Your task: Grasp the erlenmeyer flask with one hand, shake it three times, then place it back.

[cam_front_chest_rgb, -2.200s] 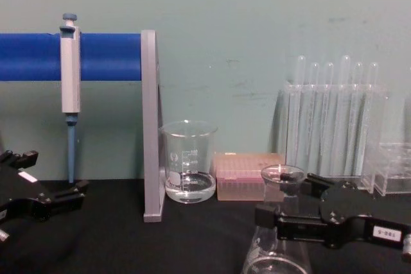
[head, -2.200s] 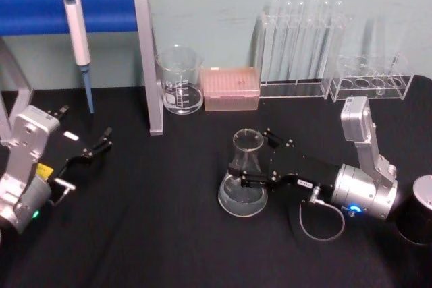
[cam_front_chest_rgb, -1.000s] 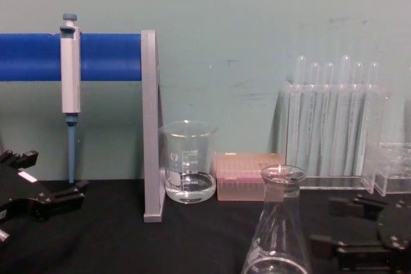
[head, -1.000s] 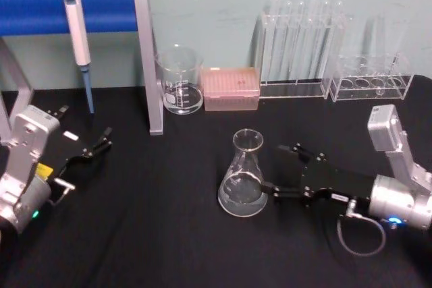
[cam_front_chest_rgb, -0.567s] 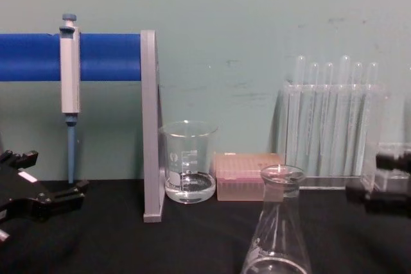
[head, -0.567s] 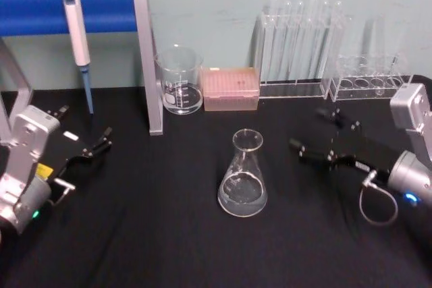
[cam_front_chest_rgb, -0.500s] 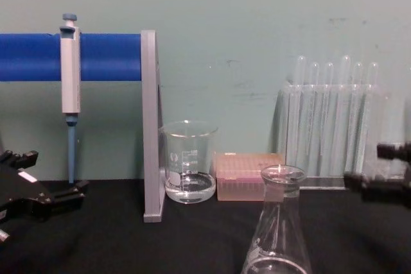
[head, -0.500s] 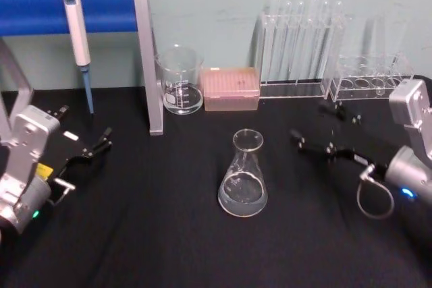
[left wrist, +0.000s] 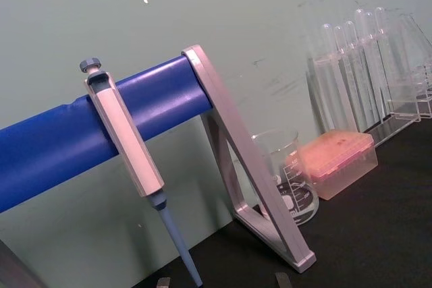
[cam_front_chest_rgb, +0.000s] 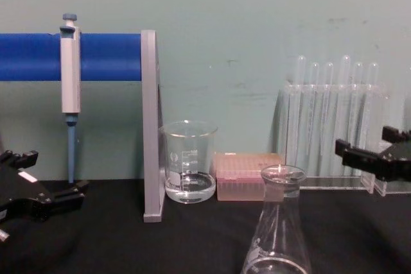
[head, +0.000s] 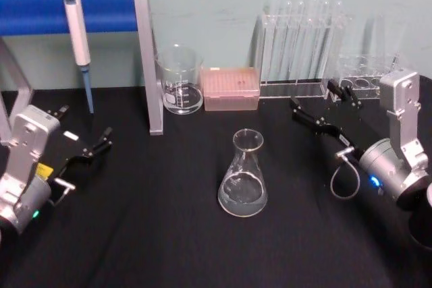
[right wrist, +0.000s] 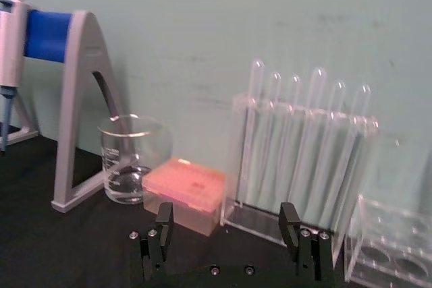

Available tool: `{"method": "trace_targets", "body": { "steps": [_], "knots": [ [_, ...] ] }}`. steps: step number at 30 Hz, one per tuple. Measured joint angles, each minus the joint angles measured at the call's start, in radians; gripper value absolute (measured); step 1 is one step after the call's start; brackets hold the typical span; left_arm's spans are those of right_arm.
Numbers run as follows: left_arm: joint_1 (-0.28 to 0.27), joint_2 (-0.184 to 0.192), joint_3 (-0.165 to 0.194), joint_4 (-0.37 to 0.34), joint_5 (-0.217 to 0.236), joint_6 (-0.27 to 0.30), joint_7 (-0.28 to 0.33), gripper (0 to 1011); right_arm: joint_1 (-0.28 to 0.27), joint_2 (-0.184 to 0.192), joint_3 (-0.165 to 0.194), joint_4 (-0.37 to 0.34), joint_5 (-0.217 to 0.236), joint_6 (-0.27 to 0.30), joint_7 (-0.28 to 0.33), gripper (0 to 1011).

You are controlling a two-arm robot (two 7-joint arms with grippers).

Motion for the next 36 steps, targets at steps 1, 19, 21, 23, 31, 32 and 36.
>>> {"method": "trace_targets", "body": {
  "steps": [1,19,21,23,31,32,36],
  "knots": [
    [0.000,0.000,0.000,0.000,0.000,0.000,0.000,1001,0.000,-0.005,0.003,0.006,0.001,0.003,-0.001,1000],
    [0.000,0.000,0.000,0.000,0.000,0.000,0.000,1001,0.007,-0.048,0.027,0.096,-0.012,0.078,0.019,1000],
    [0.000,0.000,0.000,0.000,0.000,0.000,0.000,1001,0.007,-0.051,0.031,0.096,-0.014,0.083,0.024,1000],
    [0.000,0.000,0.000,0.000,0.000,0.000,0.000,1001,0.007,-0.053,0.033,0.096,-0.016,0.086,0.027,1000],
    [0.000,0.000,0.000,0.000,0.000,0.000,0.000,1001,0.007,-0.056,0.038,0.095,-0.016,0.092,0.036,1000],
    [0.000,0.000,0.000,0.000,0.000,0.000,0.000,1001,0.007,-0.056,0.038,0.095,-0.016,0.091,0.036,1000],
    [0.000,0.000,0.000,0.000,0.000,0.000,0.000,1001,0.007,-0.055,0.037,0.095,-0.016,0.091,0.035,1000]
  ]
}}
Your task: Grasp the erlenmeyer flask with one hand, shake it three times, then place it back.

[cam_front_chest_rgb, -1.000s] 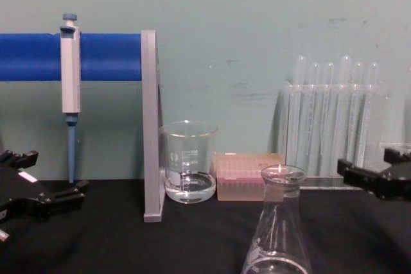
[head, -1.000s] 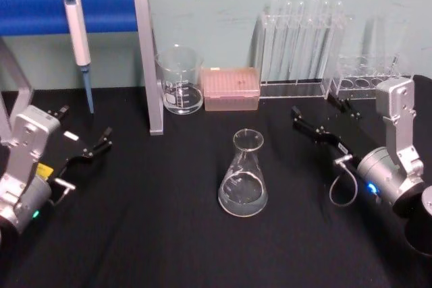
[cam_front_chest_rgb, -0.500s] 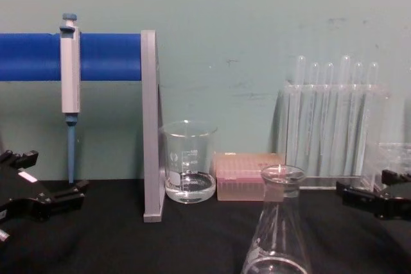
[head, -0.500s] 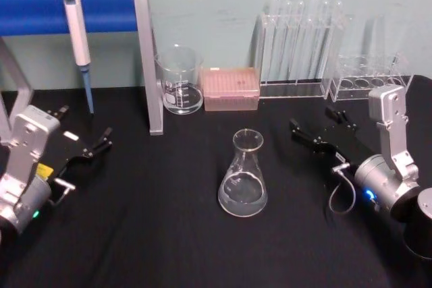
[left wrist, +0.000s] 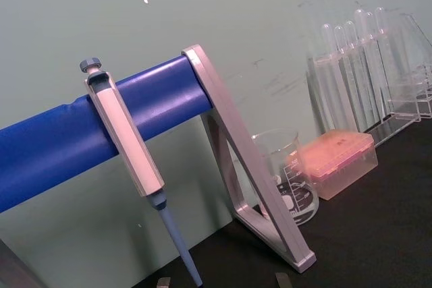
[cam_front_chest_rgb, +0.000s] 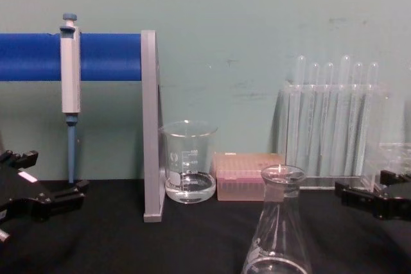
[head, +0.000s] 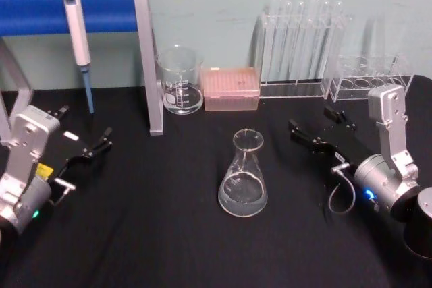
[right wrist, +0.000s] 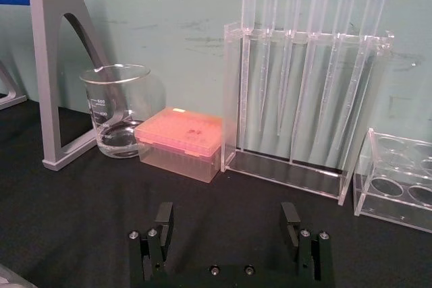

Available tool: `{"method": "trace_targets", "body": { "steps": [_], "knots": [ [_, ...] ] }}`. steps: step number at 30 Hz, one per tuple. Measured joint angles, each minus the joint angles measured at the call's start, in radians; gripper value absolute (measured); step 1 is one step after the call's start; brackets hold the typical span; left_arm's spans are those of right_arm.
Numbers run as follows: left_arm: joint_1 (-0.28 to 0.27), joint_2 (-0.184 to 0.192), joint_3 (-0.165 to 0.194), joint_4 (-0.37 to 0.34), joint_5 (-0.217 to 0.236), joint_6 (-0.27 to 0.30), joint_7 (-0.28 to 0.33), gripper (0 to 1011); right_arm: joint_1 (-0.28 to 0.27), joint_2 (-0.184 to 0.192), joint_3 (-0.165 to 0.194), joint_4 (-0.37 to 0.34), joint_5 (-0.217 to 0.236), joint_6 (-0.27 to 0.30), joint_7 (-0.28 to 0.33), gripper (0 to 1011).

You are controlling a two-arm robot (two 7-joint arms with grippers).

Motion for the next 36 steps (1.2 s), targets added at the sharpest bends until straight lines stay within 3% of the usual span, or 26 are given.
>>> {"method": "trace_targets", "body": {
  "steps": [36],
  "knots": [
    [0.000,0.000,0.000,0.000,0.000,0.000,0.000,1001,0.000,0.001,-0.002,-0.001,0.000,-0.003,-0.004,1000]
  ]
}}
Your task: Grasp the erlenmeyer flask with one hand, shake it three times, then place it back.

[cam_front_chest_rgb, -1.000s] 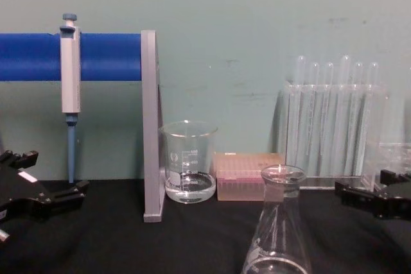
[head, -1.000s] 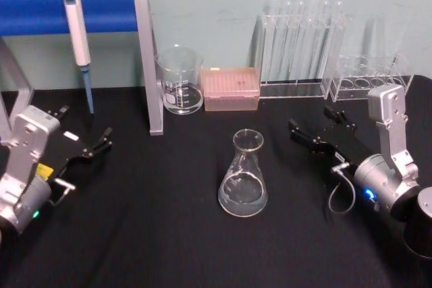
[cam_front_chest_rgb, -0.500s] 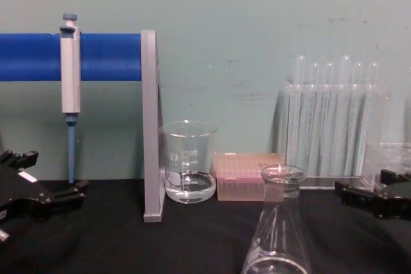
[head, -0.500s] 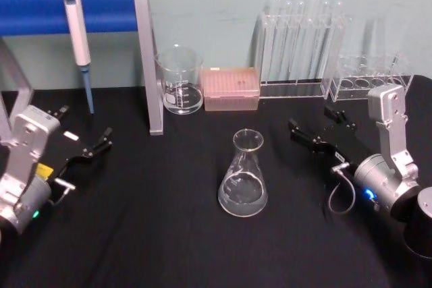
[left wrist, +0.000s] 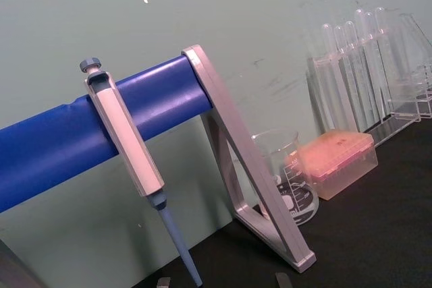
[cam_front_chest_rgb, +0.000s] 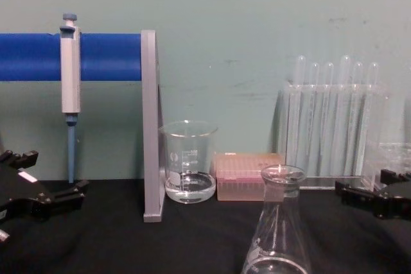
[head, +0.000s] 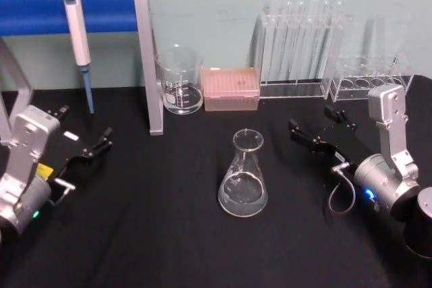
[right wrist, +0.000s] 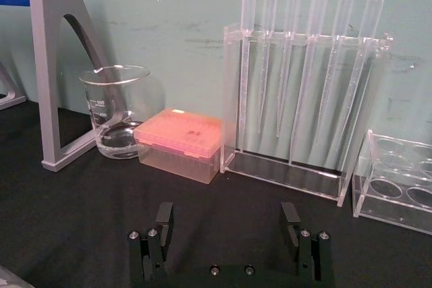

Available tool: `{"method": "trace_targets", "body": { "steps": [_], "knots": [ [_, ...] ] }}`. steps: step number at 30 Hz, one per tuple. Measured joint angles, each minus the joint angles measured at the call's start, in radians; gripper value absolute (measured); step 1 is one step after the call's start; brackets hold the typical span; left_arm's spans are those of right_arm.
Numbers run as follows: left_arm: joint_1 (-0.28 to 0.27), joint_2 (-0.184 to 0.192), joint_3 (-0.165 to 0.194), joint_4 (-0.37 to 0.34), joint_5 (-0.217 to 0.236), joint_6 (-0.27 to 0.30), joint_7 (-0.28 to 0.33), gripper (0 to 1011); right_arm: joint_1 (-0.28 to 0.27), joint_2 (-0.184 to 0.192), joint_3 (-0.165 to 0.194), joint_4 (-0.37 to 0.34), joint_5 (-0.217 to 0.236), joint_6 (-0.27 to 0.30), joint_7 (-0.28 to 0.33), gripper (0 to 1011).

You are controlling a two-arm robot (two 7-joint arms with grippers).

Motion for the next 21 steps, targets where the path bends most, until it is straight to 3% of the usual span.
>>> {"method": "trace_targets", "body": {
  "steps": [21],
  "knots": [
    [0.000,0.000,0.000,0.000,0.000,0.000,0.000,1001,0.000,0.000,0.000,0.000,0.000,0.000,0.000,1000]
  ]
}}
